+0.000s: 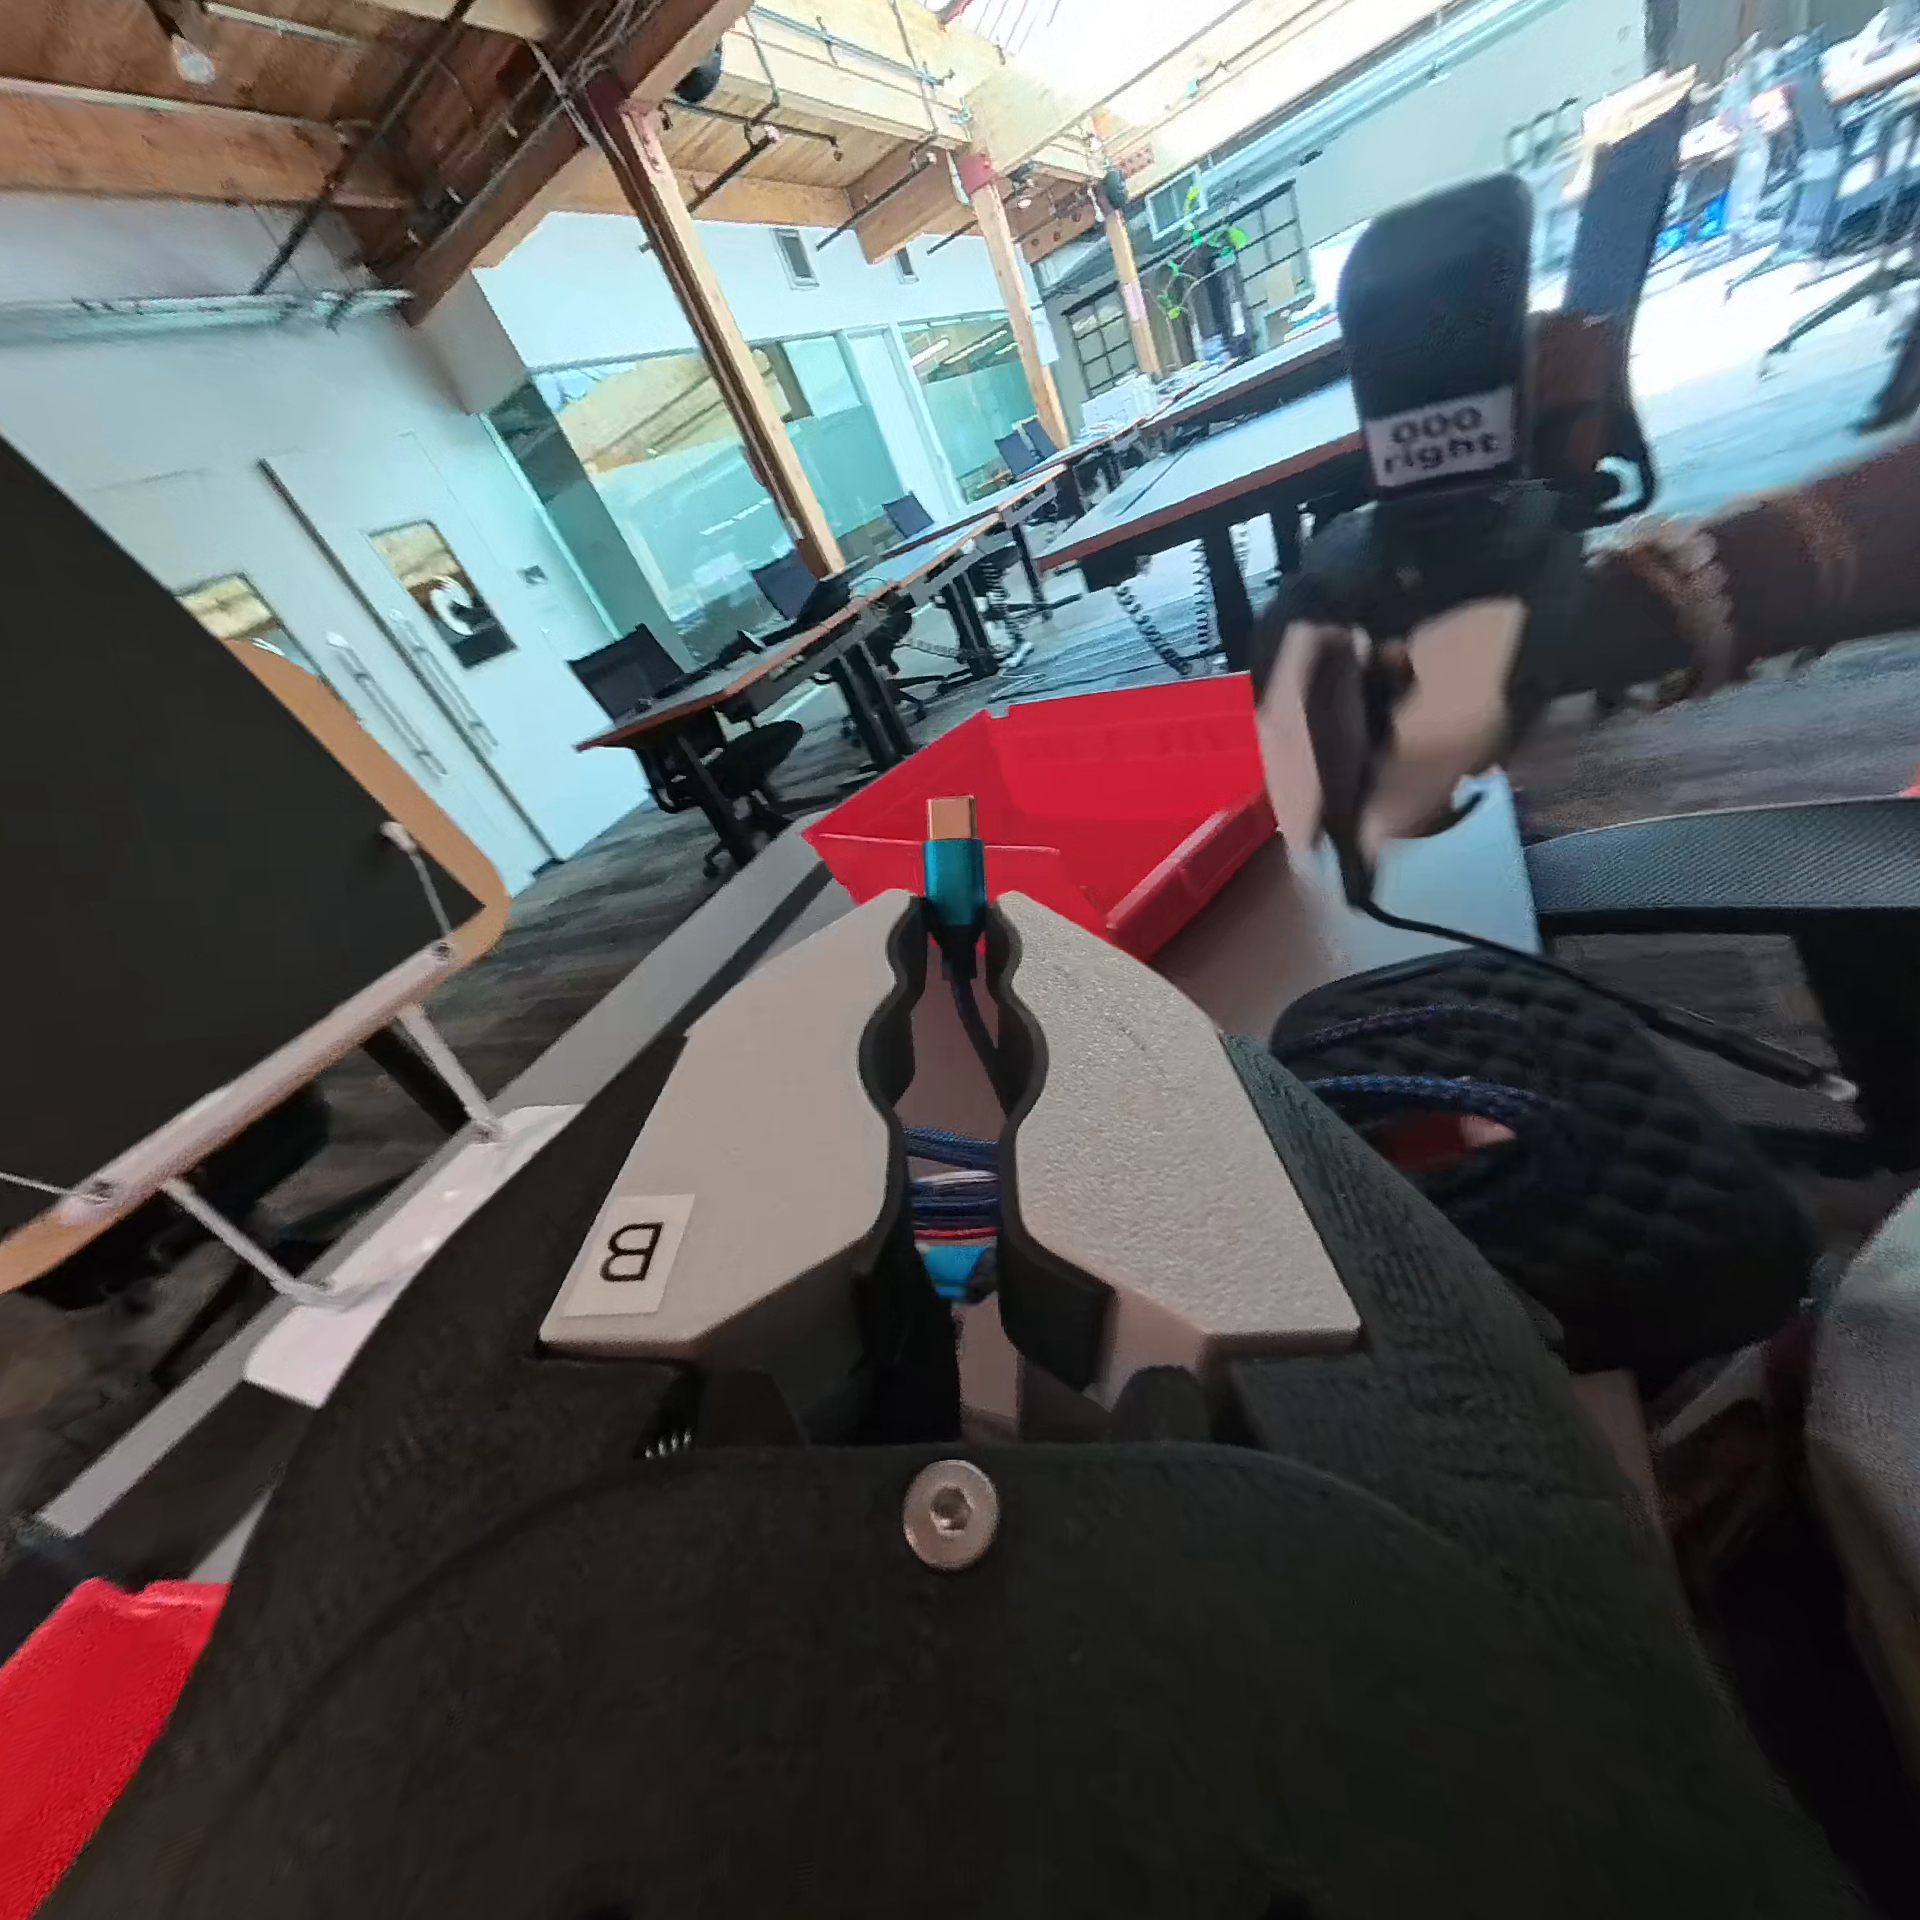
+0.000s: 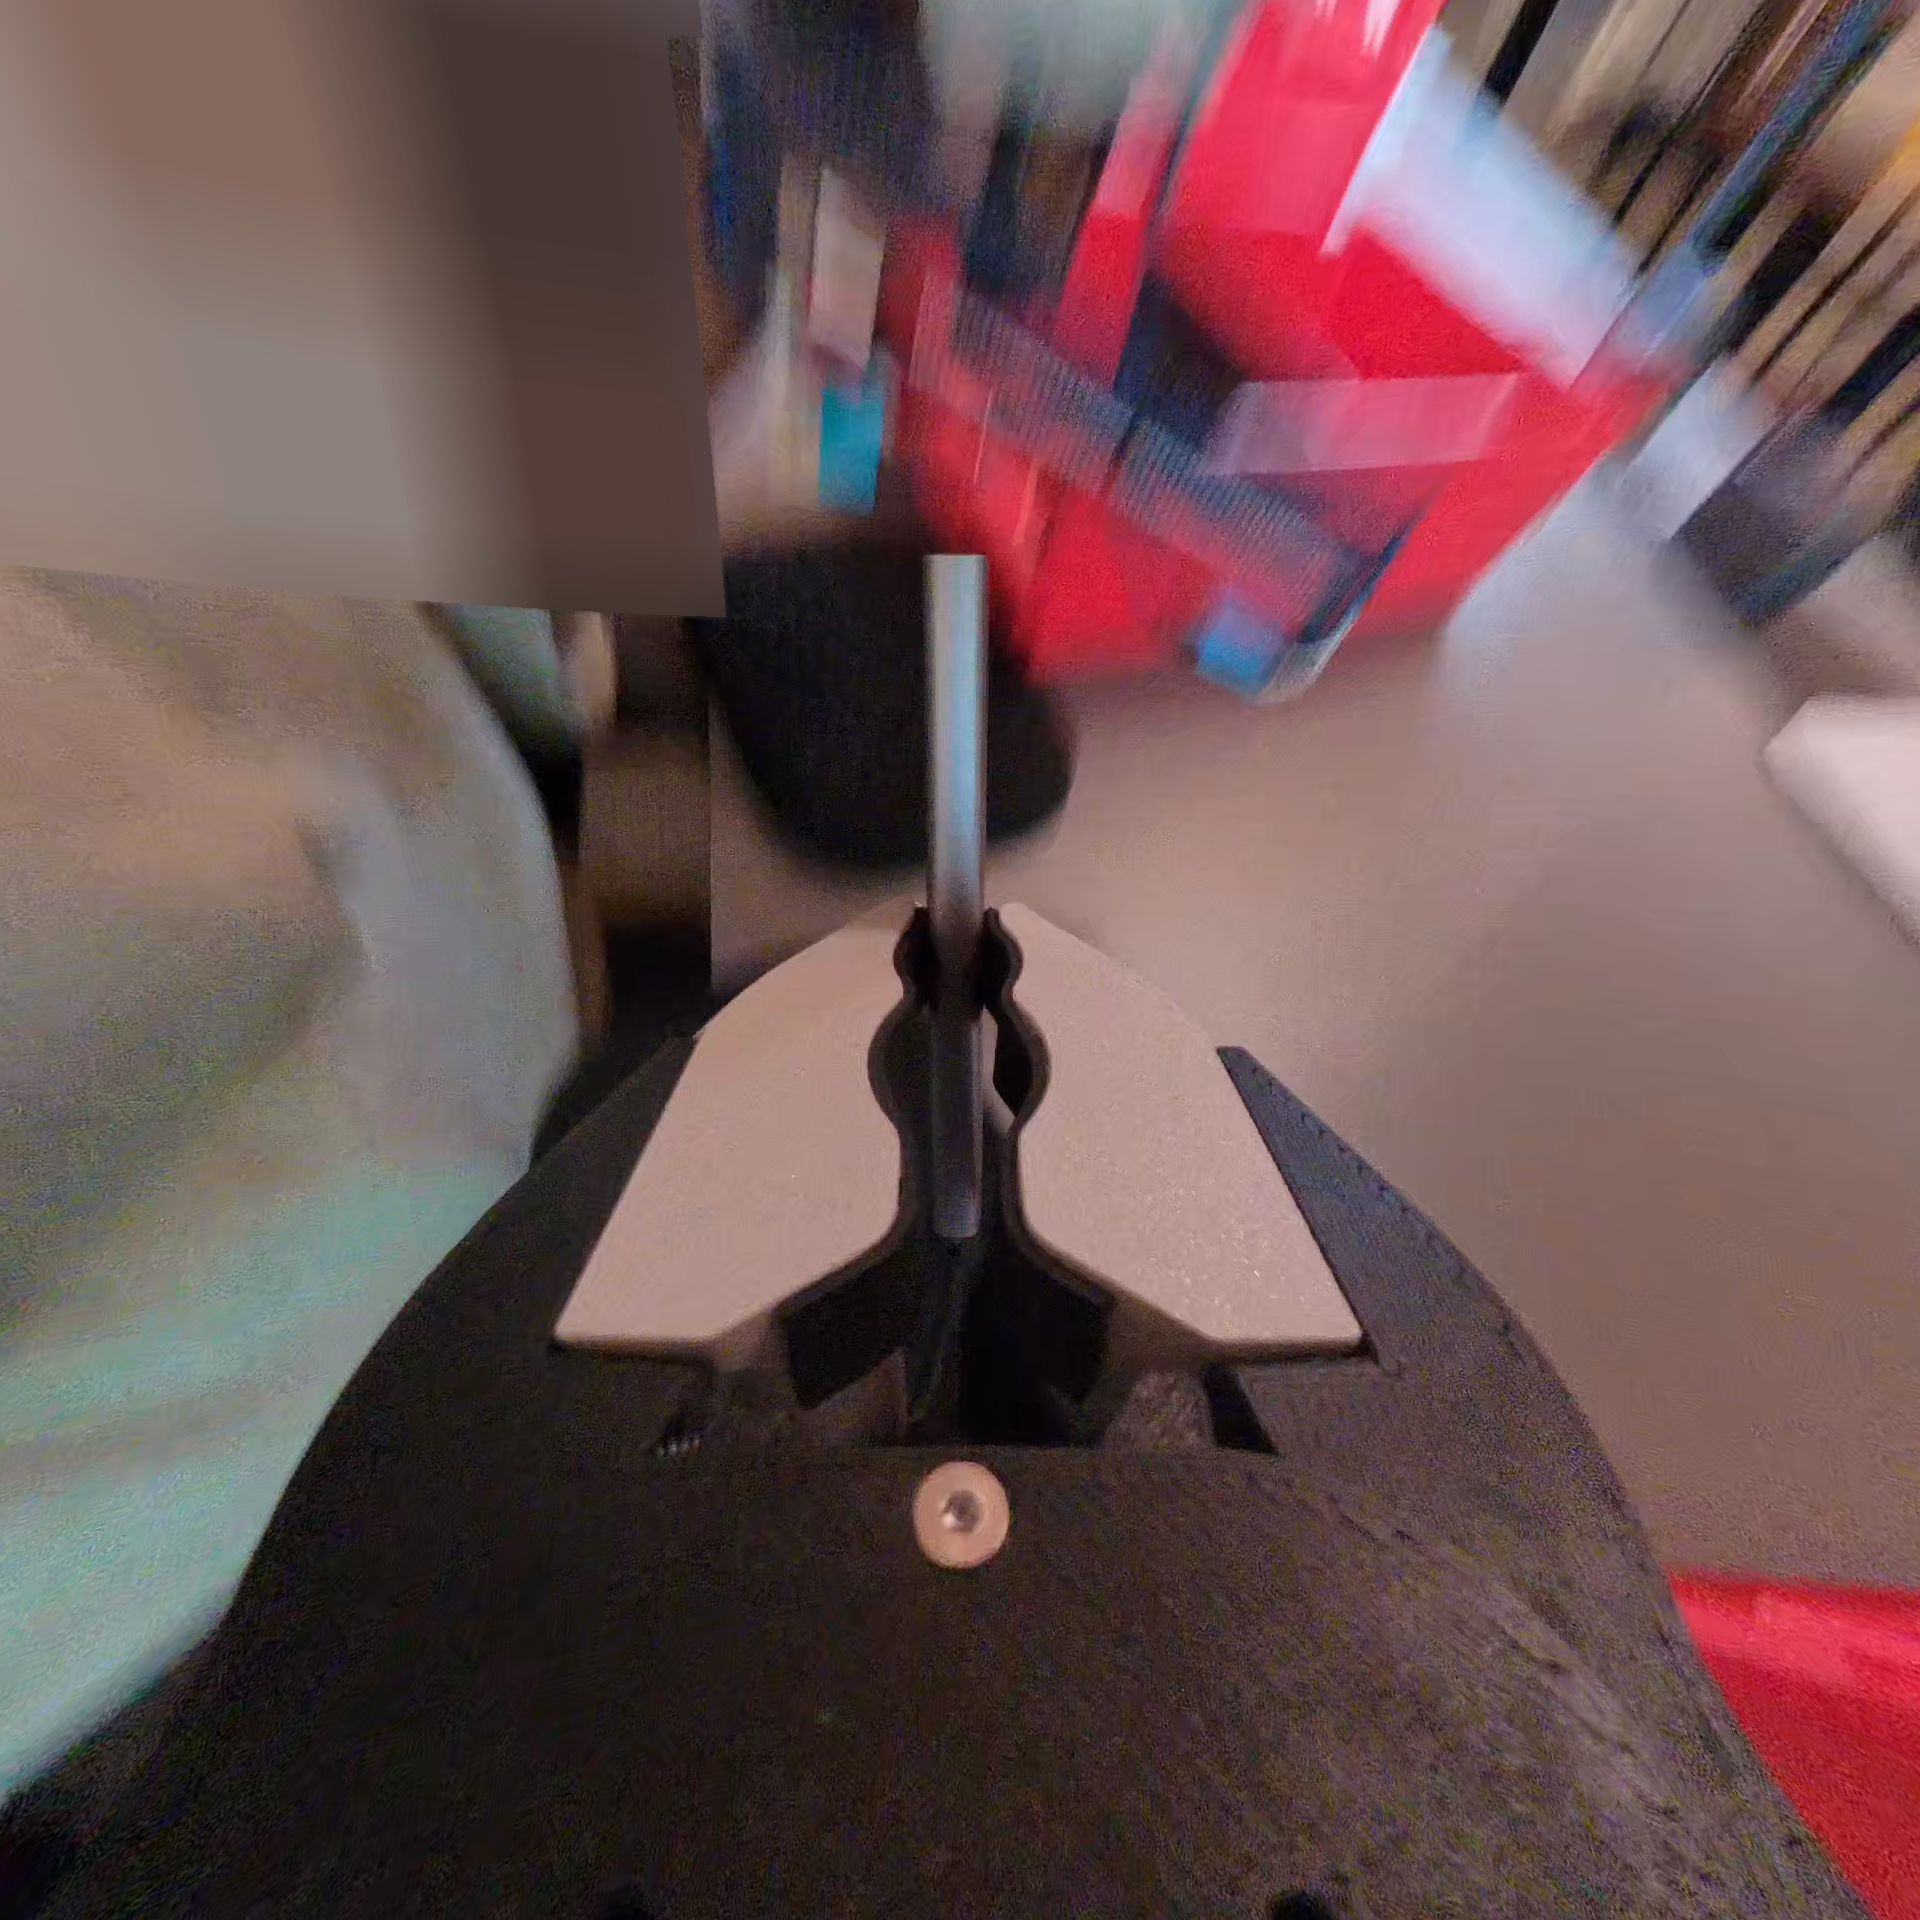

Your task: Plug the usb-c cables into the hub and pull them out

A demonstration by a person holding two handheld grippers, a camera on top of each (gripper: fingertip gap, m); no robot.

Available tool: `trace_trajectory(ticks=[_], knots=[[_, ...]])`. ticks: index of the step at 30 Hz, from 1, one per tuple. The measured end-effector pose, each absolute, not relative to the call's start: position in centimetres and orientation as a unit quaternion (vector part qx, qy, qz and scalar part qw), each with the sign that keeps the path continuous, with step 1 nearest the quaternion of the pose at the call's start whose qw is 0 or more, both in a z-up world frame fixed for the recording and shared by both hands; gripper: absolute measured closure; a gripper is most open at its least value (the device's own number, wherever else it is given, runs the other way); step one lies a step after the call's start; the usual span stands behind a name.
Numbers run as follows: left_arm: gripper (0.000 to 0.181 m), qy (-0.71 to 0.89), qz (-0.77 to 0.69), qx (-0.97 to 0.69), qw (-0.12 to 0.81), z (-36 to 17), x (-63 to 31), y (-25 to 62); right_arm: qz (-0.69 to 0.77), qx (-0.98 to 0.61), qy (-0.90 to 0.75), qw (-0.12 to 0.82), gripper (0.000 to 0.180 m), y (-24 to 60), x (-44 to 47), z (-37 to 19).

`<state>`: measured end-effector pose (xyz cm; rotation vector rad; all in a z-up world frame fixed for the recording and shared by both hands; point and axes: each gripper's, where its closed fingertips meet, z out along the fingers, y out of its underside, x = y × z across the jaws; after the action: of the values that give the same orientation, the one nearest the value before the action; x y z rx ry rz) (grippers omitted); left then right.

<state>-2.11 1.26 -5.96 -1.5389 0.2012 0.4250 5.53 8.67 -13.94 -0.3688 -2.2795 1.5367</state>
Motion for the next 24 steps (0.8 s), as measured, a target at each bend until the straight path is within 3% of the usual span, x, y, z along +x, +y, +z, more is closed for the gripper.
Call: trace_trajectory(ticks=[1, 4, 9, 24], knots=[[0.170, 0.089, 0.171, -0.694, 0.694, -6.0, -1.7, 1.3, 0.635, -0.120, -0.737, 0.200, 0.172, 9.0, 5.6, -10.2], [0.170, 0.096, 0.100, -0.724, 0.676, -6.6, 0.3, 2.1, 0.747, -0.039, -0.616, 0.247, 0.171, 9.3, 7.6, -5.0], [0.171, 0.138, 0.013, -0.752, 0.644, -7.4, 4.8, 4.1, 0.725, 0.077, -0.611, 0.307, 0.172, 6.7, 10.1, -3.0], [0.170, 0.200, -0.066, -0.796, 0.568, -10.3, 9.0, 5.4, 0.471, 0.211, -0.802, 0.299, 0.171, 4.4, 10.3, -6.6]])
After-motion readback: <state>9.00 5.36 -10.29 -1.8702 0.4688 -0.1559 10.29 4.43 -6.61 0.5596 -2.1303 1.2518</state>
